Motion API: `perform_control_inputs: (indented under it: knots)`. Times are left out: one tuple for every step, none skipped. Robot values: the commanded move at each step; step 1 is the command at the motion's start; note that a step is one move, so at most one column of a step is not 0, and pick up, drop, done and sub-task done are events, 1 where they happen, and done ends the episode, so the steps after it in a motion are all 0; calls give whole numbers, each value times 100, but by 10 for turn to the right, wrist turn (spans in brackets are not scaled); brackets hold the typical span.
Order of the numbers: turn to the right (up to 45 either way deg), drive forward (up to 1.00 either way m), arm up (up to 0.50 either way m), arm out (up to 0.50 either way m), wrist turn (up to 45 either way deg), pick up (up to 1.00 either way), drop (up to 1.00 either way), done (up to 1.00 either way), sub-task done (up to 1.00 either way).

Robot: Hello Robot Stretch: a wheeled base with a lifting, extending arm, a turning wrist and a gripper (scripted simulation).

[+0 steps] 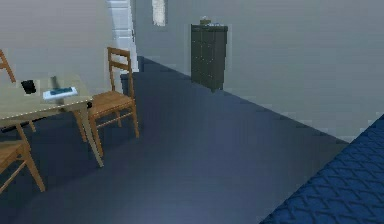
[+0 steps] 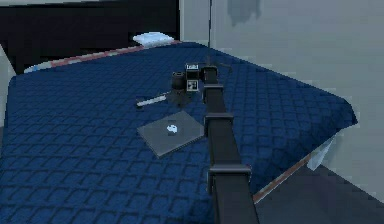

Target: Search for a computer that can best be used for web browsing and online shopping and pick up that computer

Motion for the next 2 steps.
perform_control_inputs:
  knots:
    - [0,0,-30,0,0,0,0,0,0]
    - [0,0,0,0,0,100,0,0,0]
